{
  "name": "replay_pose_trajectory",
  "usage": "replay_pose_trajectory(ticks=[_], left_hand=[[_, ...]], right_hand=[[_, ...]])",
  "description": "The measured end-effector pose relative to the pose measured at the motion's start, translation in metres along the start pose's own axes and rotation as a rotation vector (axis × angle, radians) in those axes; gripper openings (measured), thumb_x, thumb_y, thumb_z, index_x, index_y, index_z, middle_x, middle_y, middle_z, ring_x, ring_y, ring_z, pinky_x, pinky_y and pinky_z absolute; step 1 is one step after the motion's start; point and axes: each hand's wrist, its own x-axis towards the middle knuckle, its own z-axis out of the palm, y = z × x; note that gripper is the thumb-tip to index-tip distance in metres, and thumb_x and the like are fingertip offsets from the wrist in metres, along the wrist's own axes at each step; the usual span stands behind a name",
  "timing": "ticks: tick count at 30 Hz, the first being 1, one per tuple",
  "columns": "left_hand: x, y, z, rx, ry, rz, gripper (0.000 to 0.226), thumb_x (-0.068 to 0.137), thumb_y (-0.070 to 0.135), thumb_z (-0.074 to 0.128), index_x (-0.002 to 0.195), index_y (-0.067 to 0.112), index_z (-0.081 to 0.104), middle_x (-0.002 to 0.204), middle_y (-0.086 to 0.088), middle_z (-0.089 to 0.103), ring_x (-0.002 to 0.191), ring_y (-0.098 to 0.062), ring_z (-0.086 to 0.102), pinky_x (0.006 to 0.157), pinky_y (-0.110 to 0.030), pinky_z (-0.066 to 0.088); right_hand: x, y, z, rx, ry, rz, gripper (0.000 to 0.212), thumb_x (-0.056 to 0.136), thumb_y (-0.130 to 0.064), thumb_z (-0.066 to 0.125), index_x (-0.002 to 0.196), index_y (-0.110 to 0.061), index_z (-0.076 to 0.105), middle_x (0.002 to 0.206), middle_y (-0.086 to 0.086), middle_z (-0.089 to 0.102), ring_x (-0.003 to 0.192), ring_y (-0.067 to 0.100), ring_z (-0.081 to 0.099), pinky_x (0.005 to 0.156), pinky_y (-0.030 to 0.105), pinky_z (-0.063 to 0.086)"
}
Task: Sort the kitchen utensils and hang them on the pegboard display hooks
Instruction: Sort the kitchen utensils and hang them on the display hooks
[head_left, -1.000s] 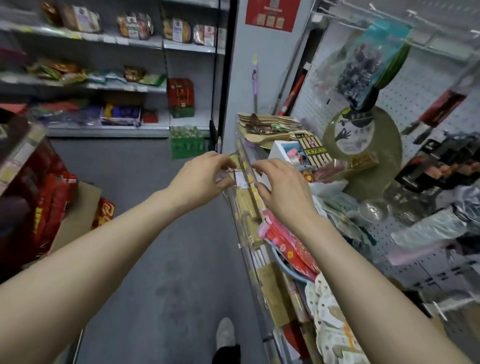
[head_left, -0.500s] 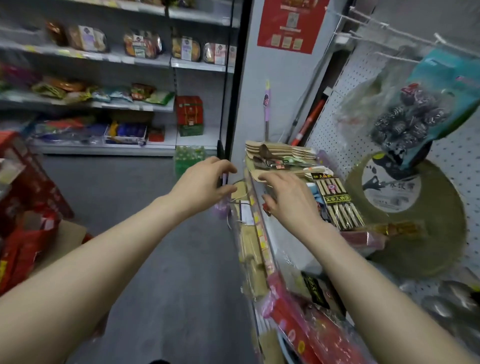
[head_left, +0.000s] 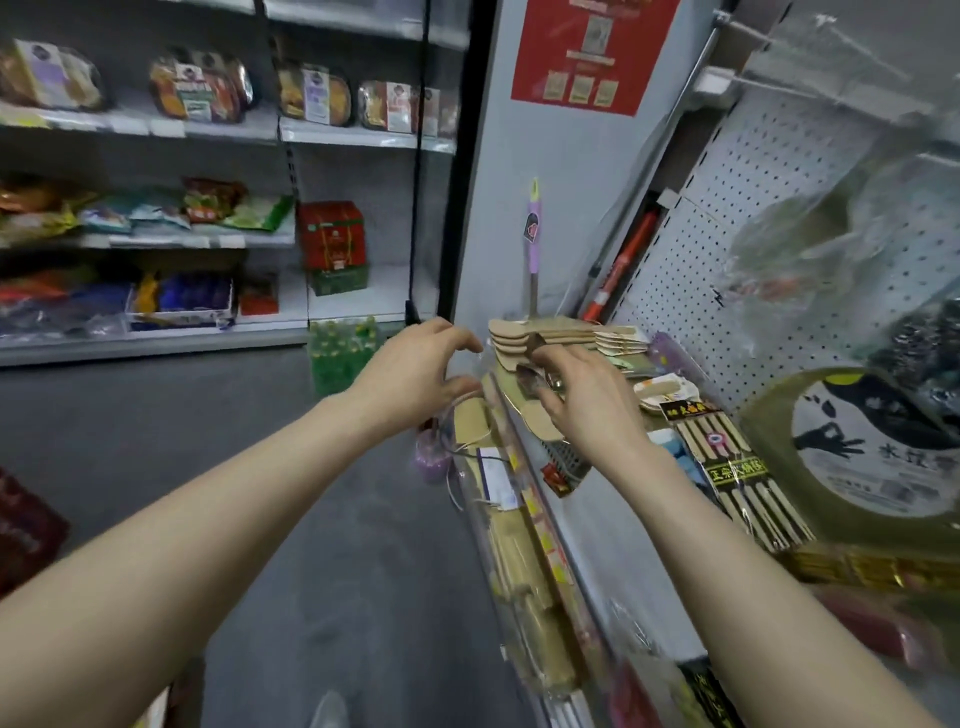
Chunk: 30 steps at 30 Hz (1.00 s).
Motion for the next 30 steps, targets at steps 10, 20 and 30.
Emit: replay_pose_trajectory(ticks=[10,20,30], left_hand=[[0.116,-0.094,0.011,-0.022,-0.127,0.116,0.041,0.087,0.040,0.064,0.124,0.026,0.057,0.125,0.003,0.056,0.114,-0.019,0.054,0.093,-0.037,0.047],[0.260,-0.118,0.078,-0.041,-0.278,0.188,0.042,0.090,0.041,0.061,0.128,0.025,0.053,0.129,0.001,0.053,0.117,-0.021,0.052,0.096,-0.037,0.044],[0.381,-0.108,0.161,-0.065,-0.436,0.226,0.046,0.091,0.038,0.059,0.133,0.021,0.049,0.134,-0.005,0.051,0.122,-0.025,0.049,0.100,-0.038,0.042]], right_hand=[[0.085,0.000,0.068,0.028,-0.067,0.242,0.041,0.085,-0.018,0.067,0.125,-0.022,0.061,0.116,0.005,0.065,0.107,0.029,0.058,0.091,0.038,0.046],[0.166,0.086,0.139,0.133,-0.074,0.511,0.038,0.084,-0.019,0.065,0.123,-0.021,0.061,0.112,0.007,0.065,0.099,0.029,0.062,0.083,0.039,0.051],[0.206,0.190,0.177,0.150,-0.187,0.803,0.046,0.089,-0.023,0.065,0.134,-0.023,0.053,0.127,0.007,0.061,0.117,0.028,0.057,0.091,0.036,0.048]])
